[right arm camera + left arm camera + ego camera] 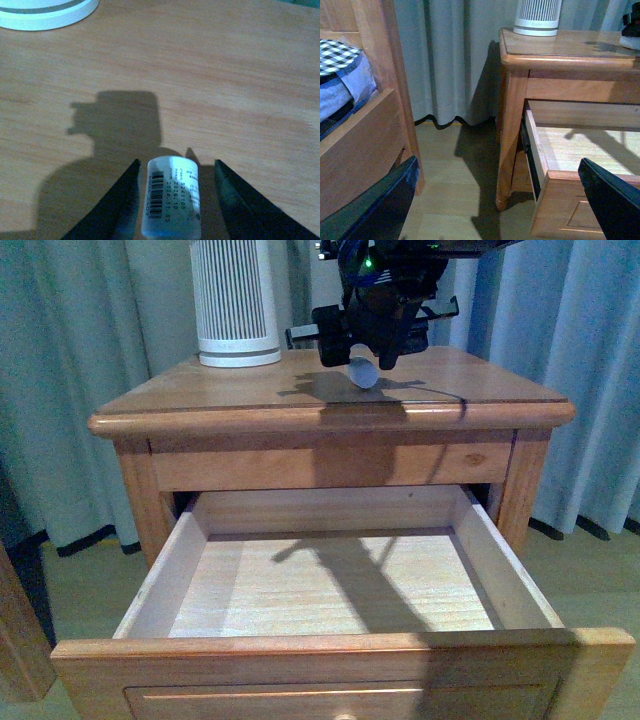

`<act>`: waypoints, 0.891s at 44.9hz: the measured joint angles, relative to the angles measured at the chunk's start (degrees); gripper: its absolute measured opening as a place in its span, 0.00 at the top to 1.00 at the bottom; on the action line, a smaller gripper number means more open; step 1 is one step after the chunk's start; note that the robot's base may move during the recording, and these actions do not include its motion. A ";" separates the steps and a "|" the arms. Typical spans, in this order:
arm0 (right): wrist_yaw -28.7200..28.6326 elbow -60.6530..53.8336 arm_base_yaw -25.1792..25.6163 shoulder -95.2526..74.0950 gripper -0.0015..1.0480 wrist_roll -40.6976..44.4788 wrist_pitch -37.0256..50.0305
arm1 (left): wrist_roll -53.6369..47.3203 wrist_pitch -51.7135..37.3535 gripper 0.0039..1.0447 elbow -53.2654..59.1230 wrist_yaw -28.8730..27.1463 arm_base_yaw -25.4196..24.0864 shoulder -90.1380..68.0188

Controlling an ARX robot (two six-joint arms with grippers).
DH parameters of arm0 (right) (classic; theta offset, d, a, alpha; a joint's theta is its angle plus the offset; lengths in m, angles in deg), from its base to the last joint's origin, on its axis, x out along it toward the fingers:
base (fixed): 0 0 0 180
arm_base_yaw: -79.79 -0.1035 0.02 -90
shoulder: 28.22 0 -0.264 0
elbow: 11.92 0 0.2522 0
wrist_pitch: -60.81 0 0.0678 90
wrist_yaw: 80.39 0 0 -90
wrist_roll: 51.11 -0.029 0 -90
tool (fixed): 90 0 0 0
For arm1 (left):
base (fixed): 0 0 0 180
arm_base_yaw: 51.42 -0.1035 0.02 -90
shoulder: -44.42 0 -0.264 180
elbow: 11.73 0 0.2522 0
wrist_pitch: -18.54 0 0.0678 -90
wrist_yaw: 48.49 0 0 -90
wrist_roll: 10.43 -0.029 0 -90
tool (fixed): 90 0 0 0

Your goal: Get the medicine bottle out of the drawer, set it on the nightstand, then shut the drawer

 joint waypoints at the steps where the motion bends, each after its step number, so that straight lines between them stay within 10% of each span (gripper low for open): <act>1: 0.07 -0.35 0.04 0.09 0.50 0.00 0.20 | 0.00 0.00 0.06 0.00 0.00 0.00 0.00; 14: 0.13 -6.21 0.85 3.93 0.05 -0.02 4.24 | 0.00 0.00 0.06 0.00 0.00 0.00 0.00; 40: -6.25 -43.08 0.94 35.80 0.07 -4.68 19.89 | 0.00 0.00 0.06 0.00 0.00 0.00 0.00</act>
